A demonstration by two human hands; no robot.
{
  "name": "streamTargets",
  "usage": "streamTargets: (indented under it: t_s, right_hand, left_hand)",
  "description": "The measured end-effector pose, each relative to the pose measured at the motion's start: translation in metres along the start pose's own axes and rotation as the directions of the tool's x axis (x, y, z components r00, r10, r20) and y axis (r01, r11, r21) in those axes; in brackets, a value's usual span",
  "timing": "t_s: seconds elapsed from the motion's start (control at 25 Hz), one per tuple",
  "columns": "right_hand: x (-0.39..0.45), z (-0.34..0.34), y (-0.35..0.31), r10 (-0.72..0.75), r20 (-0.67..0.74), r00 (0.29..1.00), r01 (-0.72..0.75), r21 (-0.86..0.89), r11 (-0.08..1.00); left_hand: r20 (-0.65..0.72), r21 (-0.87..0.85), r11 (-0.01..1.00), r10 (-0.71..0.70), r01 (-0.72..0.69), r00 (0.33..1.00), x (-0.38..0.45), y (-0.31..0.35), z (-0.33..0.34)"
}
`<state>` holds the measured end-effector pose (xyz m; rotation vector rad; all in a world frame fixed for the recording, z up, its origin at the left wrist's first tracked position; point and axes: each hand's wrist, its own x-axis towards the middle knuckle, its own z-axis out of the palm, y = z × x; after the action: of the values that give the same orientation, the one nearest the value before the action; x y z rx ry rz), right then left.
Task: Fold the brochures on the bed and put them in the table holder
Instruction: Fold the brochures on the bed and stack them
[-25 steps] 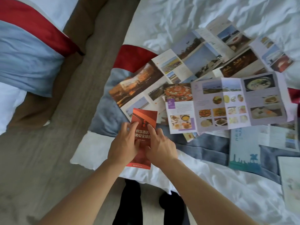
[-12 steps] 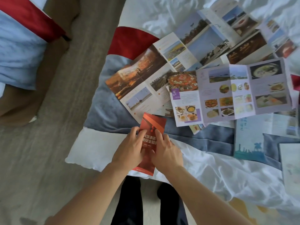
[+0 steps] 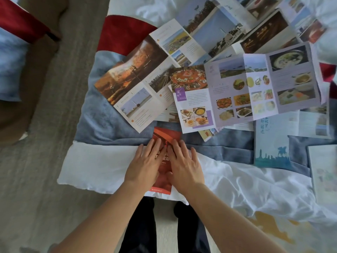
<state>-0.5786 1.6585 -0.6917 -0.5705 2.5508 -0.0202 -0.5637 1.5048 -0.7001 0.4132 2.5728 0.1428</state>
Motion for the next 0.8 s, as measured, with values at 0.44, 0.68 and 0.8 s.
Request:
streamTargets:
  t_s: [0.44, 0.68, 0.8]
  right_hand:
    - [0.016, 0.002, 0.012, -0.017, 0.104, 0.994, 0.021, -0.040, 0.999]
    - [0.020, 0.006, 0.006, 0.002, 0.094, 0.996, 0.002, -0.041, 0.999]
    - [0.021, 0.003, 0.010, -0.012, 0.084, 0.996, 0.012, -0.008, 1.000]
  left_hand:
    - [0.098, 0.154, 0.987, -0.055, 0.039, 0.994, 0.007, -0.009, 0.012]
    - [0.086, 0.174, 0.983, -0.071, 0.055, 0.994, 0.013, -0.009, 0.018]
    - [0.035, 0.090, 0.996, -0.027, 0.024, 0.999, 0.010, -0.012, 0.013]
